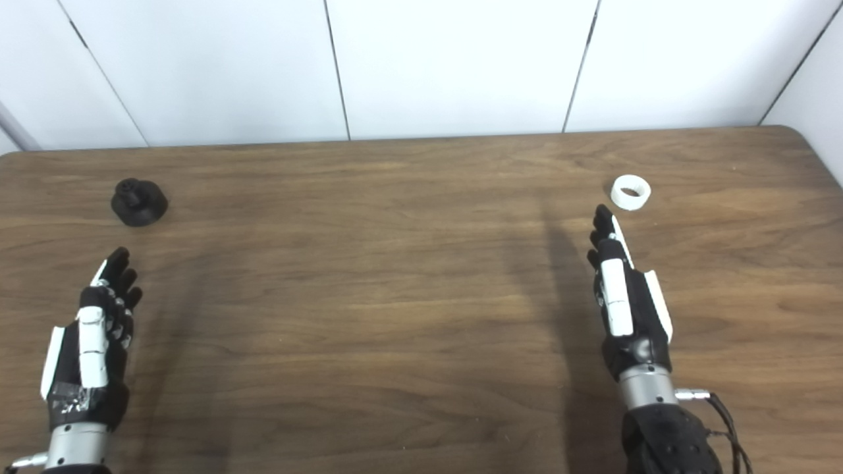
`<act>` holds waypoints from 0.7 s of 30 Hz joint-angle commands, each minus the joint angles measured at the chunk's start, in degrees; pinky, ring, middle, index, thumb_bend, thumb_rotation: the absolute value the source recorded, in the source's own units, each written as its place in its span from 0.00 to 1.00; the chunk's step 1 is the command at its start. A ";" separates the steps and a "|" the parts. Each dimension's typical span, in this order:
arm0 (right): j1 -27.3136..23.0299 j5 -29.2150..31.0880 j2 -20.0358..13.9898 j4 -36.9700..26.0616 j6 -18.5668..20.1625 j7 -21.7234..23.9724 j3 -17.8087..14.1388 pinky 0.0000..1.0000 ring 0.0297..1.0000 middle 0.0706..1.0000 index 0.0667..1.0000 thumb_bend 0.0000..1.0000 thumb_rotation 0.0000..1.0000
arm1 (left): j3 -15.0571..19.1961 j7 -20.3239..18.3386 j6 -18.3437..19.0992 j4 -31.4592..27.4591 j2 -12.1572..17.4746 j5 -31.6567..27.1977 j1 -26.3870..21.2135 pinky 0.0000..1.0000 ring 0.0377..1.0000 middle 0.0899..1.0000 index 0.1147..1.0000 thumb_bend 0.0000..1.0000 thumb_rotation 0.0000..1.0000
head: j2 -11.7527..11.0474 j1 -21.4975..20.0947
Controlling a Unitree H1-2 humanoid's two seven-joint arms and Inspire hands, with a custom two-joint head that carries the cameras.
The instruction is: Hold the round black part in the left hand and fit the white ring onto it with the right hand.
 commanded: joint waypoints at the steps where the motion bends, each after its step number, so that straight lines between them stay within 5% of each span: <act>1: 0.11 -0.06 -0.93 -1.59 -2.45 0.35 -0.24 1.00 1.00 1.00 0.98 0.63 1.00 | -0.05 0.17 -1.58 -2.04 0.16 0.57 -0.25 1.00 1.00 1.00 0.94 0.63 0.92 | 0.05 0.08; 13: 1.69 0.09 -1.07 -1.16 -3.17 0.62 -0.38 1.00 1.00 1.00 0.97 0.63 1.00 | -1.00 0.62 -1.78 -2.78 -0.67 1.85 1.08 1.00 1.00 1.00 0.95 0.66 0.91 | -3.49 1.79; 21: 3.21 1.51 -1.76 0.55 -6.15 2.18 -1.17 1.00 1.00 1.00 0.99 0.54 1.00 | -2.61 0.22 -5.65 -0.51 -1.41 2.47 2.34 1.00 1.00 1.00 0.94 0.59 0.94 | -8.87 9.48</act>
